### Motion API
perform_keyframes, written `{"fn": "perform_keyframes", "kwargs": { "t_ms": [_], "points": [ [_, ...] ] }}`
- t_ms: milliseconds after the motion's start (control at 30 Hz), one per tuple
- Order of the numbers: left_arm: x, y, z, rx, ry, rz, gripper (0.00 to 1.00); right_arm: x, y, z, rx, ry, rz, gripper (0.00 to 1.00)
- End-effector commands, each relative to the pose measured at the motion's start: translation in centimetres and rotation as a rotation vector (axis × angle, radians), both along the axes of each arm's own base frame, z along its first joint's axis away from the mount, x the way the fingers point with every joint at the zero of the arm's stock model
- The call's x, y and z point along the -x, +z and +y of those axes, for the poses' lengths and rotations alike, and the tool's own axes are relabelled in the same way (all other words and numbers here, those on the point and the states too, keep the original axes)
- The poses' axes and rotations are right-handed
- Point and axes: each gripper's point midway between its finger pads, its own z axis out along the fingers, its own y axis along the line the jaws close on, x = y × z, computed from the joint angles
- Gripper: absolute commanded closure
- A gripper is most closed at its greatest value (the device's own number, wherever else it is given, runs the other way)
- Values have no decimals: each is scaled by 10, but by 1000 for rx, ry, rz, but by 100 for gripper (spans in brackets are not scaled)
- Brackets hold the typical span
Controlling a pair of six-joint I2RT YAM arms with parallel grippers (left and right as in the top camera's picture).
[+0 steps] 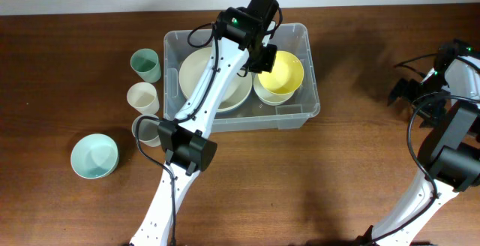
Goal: Pack container
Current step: 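Lift the yellow bowl and carry it over the bin, then lower the yellow bowl into the white bowl and open the gripper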
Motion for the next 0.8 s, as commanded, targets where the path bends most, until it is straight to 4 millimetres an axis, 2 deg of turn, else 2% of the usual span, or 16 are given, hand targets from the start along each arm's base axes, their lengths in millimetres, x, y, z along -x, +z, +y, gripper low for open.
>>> {"fn": "perform_keyframes", "kwargs": {
  "t_ms": [0, 167, 433, 667, 700, 767],
  "points": [
    [-4, -4, 7, -35, 14, -10, 98, 1, 6, -3, 8, 1, -12, 1],
    [-5, -9, 13, -63, 42, -7, 98, 1, 6, -3, 8, 0, -12, 1],
    [-3, -34, 12, -84, 37, 43, 98, 1, 6, -3, 8, 2, -12, 1],
    [-2, -36, 9, -69, 31, 52, 98, 1, 6, -2, 8, 2, -12, 1],
    [-2, -36, 9, -69, 32, 52, 98, 1, 6, -2, 8, 2, -12, 1],
    [-2, -36, 9, -69, 31, 52, 88, 1, 6, -2, 8, 2, -12, 1]
  ]
}}
